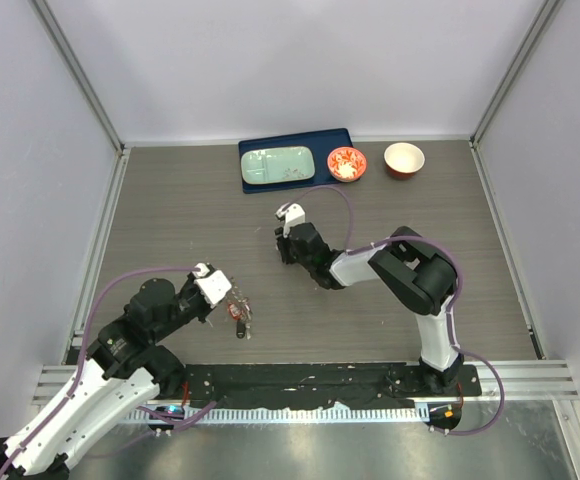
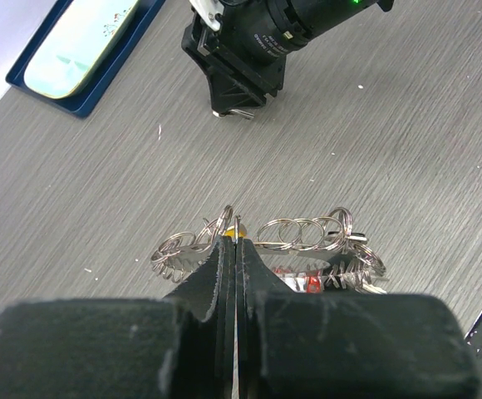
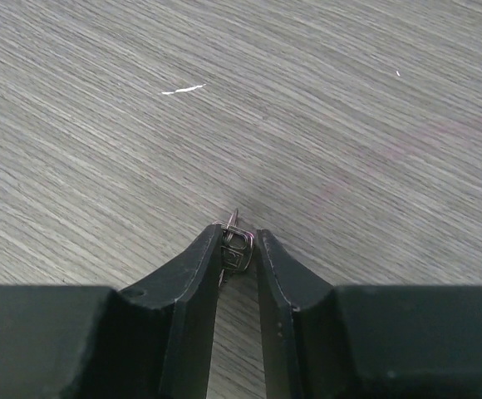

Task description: Put the keys on the keyring

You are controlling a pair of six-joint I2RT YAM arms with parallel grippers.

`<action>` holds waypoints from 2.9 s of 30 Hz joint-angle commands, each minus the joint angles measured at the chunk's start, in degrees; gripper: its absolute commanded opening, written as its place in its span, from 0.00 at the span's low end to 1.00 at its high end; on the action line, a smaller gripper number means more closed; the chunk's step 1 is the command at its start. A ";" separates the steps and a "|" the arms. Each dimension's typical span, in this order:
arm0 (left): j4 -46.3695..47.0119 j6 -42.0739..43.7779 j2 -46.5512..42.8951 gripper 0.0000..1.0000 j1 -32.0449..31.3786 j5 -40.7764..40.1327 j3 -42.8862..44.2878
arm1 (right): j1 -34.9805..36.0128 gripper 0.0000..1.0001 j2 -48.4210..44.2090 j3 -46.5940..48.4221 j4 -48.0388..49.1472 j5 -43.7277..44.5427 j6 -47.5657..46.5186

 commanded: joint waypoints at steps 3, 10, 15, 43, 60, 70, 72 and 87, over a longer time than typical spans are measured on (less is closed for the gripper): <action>3.66 0.02 -0.63 0.00 0.46 0.43 0.39 | 0.85 0.25 0.42 0.33 2.83 1.92 -1.41; 3.83 0.02 -0.80 0.00 0.72 1.04 0.39 | 0.77 0.07 0.60 0.24 3.62 2.98 -2.38; 4.18 0.19 -1.24 0.00 0.99 2.27 0.13 | 0.77 0.01 -1.42 -1.34 5.29 0.96 -3.87; 13.76 3.80 5.17 0.00 1.51 27.40 1.71 | 2.52 0.01 -55.89 -22.97 -14.39 -27.16 -25.14; 12.54 8.98 15.02 0.00 1.43 37.16 4.70 | 14.30 0.01 -60.76 -20.86 -28.10 -28.13 -35.78; 9.46 14.69 18.70 0.00 1.43 37.34 7.15 | 15.97 0.01 -58.20 -18.66 -27.85 -27.26 -36.75; 9.02 16.10 20.45 0.00 1.43 36.81 8.73 | 15.88 0.01 -57.94 -18.66 -27.58 -25.68 -36.66; 7.70 20.24 25.83 0.00 1.43 38.92 9.88 | 15.97 0.01 -54.34 -17.69 -26.09 -24.80 -37.01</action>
